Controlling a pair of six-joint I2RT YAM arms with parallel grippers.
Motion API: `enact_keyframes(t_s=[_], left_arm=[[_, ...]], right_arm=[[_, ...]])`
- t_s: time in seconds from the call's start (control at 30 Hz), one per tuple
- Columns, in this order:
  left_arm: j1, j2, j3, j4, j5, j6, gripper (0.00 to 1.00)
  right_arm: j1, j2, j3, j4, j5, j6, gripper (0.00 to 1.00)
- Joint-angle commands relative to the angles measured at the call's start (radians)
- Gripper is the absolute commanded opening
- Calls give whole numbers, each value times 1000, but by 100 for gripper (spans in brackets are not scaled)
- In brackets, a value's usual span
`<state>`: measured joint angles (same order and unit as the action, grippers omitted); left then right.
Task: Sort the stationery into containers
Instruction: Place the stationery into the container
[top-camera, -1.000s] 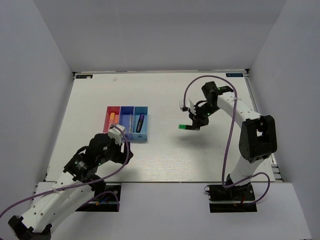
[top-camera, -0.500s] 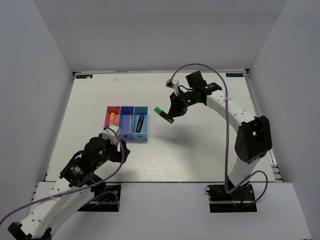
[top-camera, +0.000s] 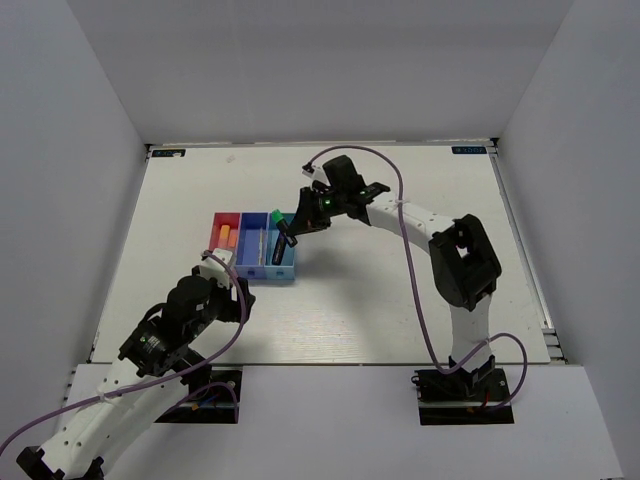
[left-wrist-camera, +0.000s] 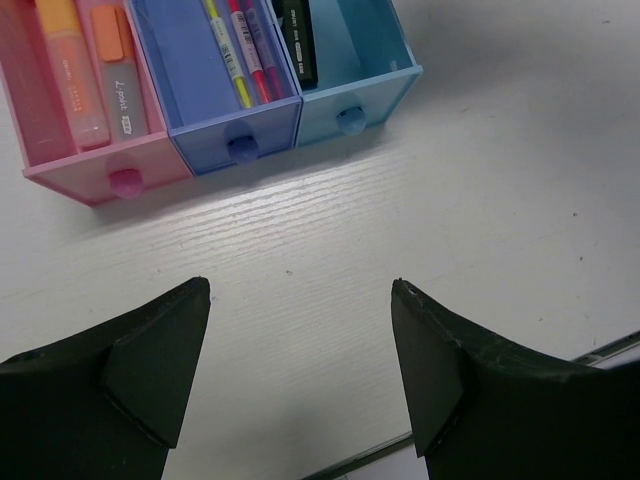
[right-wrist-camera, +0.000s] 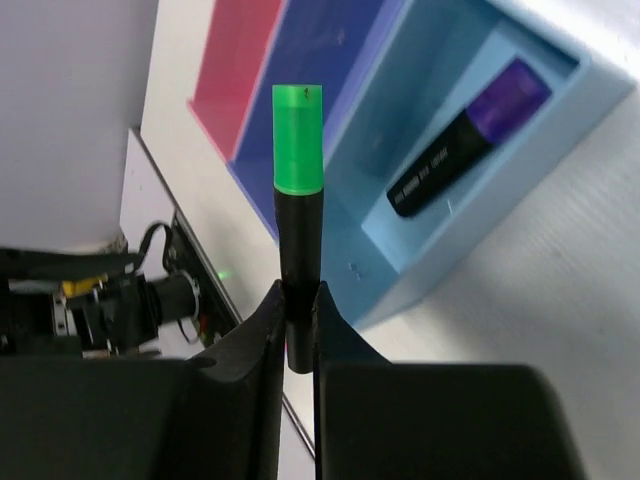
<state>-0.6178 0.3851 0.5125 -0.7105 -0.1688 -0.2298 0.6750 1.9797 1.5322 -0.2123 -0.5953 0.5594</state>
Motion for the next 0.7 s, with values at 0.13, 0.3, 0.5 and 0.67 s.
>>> enact_keyframes(t_s=[0.13, 0.3, 0.5, 0.67], left_arm=[[3, 8, -8, 14, -18, -5, 83], [4, 6, -8, 13, -18, -5, 83], [1, -2, -8, 29, -18, -5, 83], [6, -3, -6, 11, -17, -8, 83]], right_arm=[[41, 56, 115, 57, 149, 21, 0], [54, 90, 120, 45, 187, -33, 0], [55, 108, 123, 31, 213, -95, 11], [63, 108, 126, 24, 203, -130, 40]])
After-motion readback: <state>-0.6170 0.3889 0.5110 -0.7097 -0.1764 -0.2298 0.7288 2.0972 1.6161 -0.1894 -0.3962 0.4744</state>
